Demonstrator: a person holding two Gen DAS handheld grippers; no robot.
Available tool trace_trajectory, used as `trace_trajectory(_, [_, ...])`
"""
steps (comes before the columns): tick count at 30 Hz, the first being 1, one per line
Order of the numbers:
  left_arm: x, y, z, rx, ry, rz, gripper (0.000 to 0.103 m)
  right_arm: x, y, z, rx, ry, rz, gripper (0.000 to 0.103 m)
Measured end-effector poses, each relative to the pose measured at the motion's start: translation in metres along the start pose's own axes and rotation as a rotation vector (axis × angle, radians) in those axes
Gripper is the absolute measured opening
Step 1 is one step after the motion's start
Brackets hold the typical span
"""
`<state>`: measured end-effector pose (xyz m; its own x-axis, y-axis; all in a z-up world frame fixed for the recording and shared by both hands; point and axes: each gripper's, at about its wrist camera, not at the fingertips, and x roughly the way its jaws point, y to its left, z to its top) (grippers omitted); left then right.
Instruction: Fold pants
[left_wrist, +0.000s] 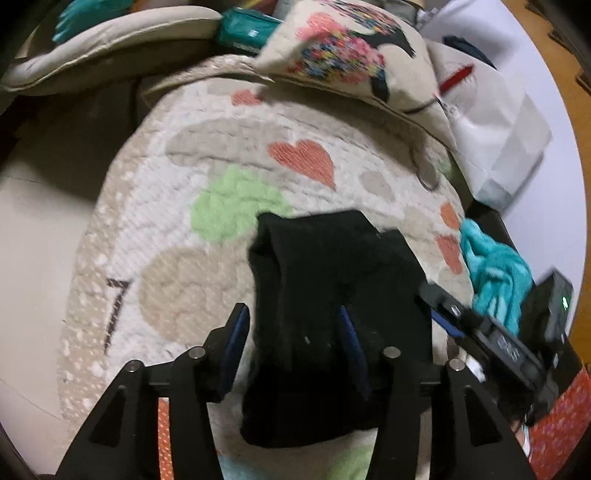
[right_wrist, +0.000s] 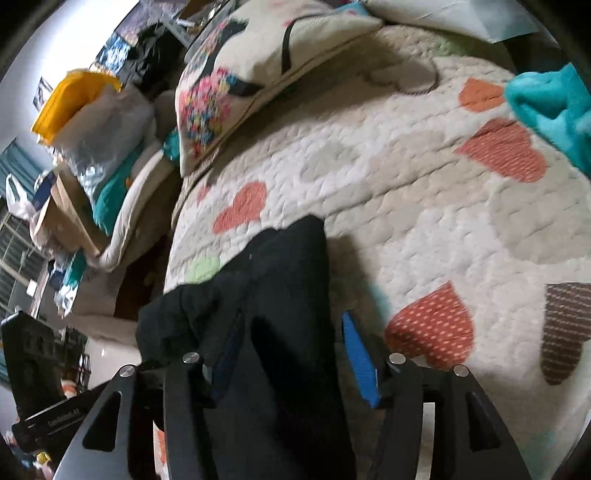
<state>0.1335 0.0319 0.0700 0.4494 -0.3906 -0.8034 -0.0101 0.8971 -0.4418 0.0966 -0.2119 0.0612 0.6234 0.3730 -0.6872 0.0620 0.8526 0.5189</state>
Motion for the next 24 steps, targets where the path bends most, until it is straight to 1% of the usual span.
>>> trace_trajectory(1, [0.004, 0.005, 0.003, -0.032, 0.002, 0.031, 0.050, -0.003, 0.000, -0.001, 0.004, -0.004, 0.000, 0.061])
trace_trajectory(2, [0.009, 0.011, 0.005, -0.058, 0.011, 0.042, 0.051, -0.005, 0.001, -0.002, 0.006, -0.005, -0.001, 0.061])
trace_trajectory(4, [0.026, 0.030, 0.008, -0.158, 0.051, 0.033, 0.054, -0.004, 0.003, -0.007, -0.001, 0.007, -0.016, 0.061])
trace_trajectory(5, [0.031, 0.037, 0.007, -0.198, 0.063, 0.033, 0.063, -0.001, 0.003, -0.010, -0.007, 0.019, -0.029, 0.061])
trace_trajectory(6, [0.033, 0.045, 0.006, -0.242, 0.065, 0.026, 0.067, 0.001, 0.004, -0.013, -0.011, 0.028, -0.038, 0.061])
trace_trajectory(7, [0.033, 0.049, 0.006, -0.268, 0.062, 0.013, 0.067, 0.004, 0.003, -0.016, -0.014, 0.035, -0.043, 0.062])
trace_trajectory(8, [0.031, 0.049, 0.006, -0.272, 0.063, 0.012, 0.067, 0.005, 0.002, -0.017, -0.009, 0.032, -0.038, 0.062])
trace_trajectory(11, [0.019, 0.045, 0.006, -0.255, 0.053, 0.038, 0.067, -0.002, 0.000, -0.019, 0.011, 0.015, -0.030, 0.062])
trace_trajectory(13, [0.005, 0.044, 0.003, -0.250, 0.040, 0.038, 0.067, -0.015, 0.003, -0.020, 0.001, -0.015, -0.032, 0.062])
trace_trajectory(17, [-0.027, 0.043, -0.013, -0.221, 0.000, 0.043, 0.067, -0.039, 0.012, -0.028, -0.034, -0.056, -0.052, 0.065])
trace_trajectory(21, [-0.065, 0.033, -0.041, -0.152, -0.068, 0.091, 0.067, -0.063, 0.025, -0.046, -0.084, -0.079, -0.071, 0.066])
trace_trajectory(23, [-0.082, 0.024, -0.055, -0.102, -0.116, 0.132, 0.067, -0.072, 0.031, -0.055, -0.104, -0.091, -0.075, 0.067])
trace_trajectory(24, [-0.092, 0.018, -0.063, -0.067, -0.153, 0.162, 0.067, -0.076, 0.033, -0.060, -0.113, -0.094, -0.076, 0.067])
